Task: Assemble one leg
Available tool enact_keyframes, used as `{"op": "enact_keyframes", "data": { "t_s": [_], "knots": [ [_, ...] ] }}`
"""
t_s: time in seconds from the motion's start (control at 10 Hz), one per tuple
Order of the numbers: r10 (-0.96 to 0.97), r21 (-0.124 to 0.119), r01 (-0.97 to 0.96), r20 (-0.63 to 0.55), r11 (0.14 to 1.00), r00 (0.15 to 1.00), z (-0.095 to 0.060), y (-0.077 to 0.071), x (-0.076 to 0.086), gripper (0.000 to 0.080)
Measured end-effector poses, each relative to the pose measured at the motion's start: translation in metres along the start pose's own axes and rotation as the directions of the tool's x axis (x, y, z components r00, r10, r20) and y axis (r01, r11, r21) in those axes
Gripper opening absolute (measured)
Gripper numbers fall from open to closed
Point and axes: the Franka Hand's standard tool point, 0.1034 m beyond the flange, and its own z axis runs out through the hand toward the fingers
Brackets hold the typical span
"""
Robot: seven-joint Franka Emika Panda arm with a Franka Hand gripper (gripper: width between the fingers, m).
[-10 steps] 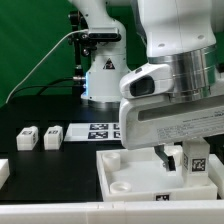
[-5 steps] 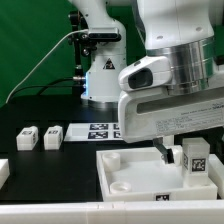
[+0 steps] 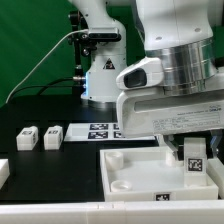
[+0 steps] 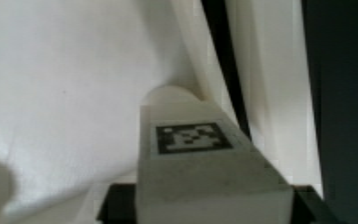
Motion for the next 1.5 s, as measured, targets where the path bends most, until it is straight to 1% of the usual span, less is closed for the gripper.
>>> {"op": "enact_keyframes", "data": {
  "t_s": [0.1, 0.2, 0.3, 0.4, 0.5, 0.6, 0.7, 0.9, 1.0, 1.1, 1.2, 1.3, 1.4, 1.5],
  "knots": [
    [0.102, 0.0, -0.102, 0.0, 0.995, 0.995, 0.0, 0.0, 0.0, 0.0298],
    [0.164, 0.0, -0.164, 0.0, 0.986, 0.986, 0.001, 0.0, 0.0, 0.0298],
    [0.305, 0.014, -0.304, -0.022, 0.952, 0.952, 0.001, -0.004, 0.01, 0.0298],
    [0.418, 0.027, -0.417, -0.033, 0.908, 0.908, 0.002, -0.009, 0.014, 0.0298],
    [0.501, 0.034, -0.5, -0.032, 0.865, 0.865, 0.003, -0.017, 0.014, 0.0298],
    [0.611, 0.038, -0.61, -0.03, 0.791, 0.791, 0.004, -0.022, 0.016, 0.0298],
    [0.722, 0.042, -0.721, -0.022, 0.691, 0.691, 0.005, -0.022, 0.017, 0.0298],
    [0.896, 0.056, -0.894, 0.001, 0.444, 0.445, 0.005, -0.024, 0.017, 0.0298],
    [0.961, 0.074, -0.96, 0.033, 0.272, 0.275, 0.005, -0.022, 0.017, 0.0298],
    [0.991, 0.072, -0.991, 0.062, 0.11, 0.115, 0.006, -0.022, 0.016, 0.0298],
    [0.997, 0.067, -0.998, 0.075, 0.007, 0.012, 0.006, -0.021, 0.017, 0.0297],
    [0.997, 0.066, -0.997, 0.076, -0.035, -0.03, 0.006, -0.021, 0.017, 0.0298],
    [0.992, 0.069, -0.992, 0.075, -0.106, -0.1, 0.005, -0.02, 0.018, 0.0301],
    [0.991, 0.081, -0.989, 0.067, -0.123, -0.118, 0.005, -0.018, 0.018, 0.0301]
  ]
}}
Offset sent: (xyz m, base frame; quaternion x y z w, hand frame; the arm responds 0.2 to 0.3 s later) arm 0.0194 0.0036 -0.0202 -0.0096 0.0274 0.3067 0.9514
